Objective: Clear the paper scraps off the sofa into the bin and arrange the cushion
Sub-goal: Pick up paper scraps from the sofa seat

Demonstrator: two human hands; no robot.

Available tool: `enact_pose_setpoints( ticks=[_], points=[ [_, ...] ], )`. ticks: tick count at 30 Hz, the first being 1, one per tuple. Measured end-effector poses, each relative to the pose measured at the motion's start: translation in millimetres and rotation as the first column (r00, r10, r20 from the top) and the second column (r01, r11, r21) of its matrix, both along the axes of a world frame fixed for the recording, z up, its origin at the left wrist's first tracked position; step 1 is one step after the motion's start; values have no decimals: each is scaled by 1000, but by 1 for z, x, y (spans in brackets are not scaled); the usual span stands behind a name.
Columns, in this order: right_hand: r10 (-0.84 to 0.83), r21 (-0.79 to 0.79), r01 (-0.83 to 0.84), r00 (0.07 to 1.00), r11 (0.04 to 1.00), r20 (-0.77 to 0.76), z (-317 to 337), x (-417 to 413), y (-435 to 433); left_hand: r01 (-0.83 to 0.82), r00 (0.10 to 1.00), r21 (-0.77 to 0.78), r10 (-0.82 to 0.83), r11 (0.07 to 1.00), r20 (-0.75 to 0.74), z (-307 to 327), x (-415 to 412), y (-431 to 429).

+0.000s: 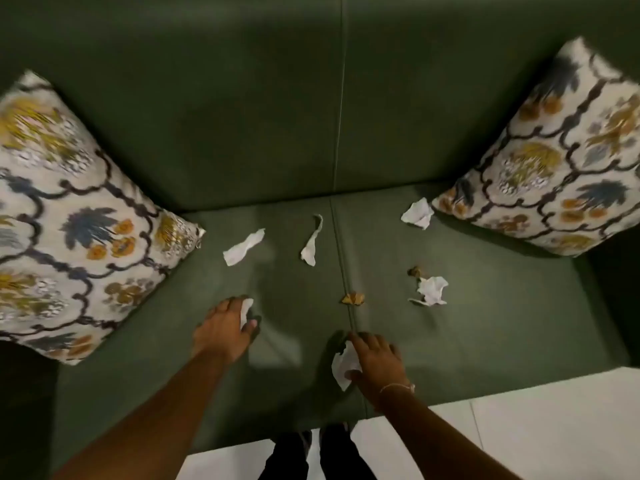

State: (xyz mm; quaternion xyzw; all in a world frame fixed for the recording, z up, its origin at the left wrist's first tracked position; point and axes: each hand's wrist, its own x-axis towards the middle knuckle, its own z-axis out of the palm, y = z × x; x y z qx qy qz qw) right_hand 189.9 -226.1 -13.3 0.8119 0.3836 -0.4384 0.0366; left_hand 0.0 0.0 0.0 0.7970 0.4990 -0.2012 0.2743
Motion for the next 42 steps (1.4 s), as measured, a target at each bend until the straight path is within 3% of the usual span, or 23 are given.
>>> enact_pose_setpoints(
  ticks=[4,7,10,13,18,21,27,32,37,42],
  points=[
    [64,77,-82,975,994,213,-39,-5,-13,-127,990,203,113,971,79,-42,5,-8],
    [11,126,-47,963,991,270,-49,-13,-20,-199,972,322,144,926,187,-62,2,-10],
    [-9,194,-60,942,979,336,-50,-9,-24,-291,950,311,236,905,202,-66,9,-7],
    [-87,283,5,958,959,275,-42,3,-24,-324,935,254,269,911,229,-56,24,-12],
    [-279,463,100,899,881,337,-21,73,-35,-66,921,134,9,989,389,-32,89,-45],
    [-332,443,137,855,886,399,-14,134,-39,77,867,165,-148,983,476,-28,135,-66],
    [-156,277,41,900,960,408,-30,180,-26,300,837,265,-387,916,388,-46,185,-90],
    [-243,333,121,903,935,354,-50,165,-29,359,825,304,-452,882,338,-62,174,-91],
    [-202,302,119,944,946,262,-48,157,-34,243,891,250,-317,937,324,-53,162,-83],
    [-387,526,309,921,793,43,-26,137,5,-108,956,159,59,981,286,-38,123,-52]
  ],
)
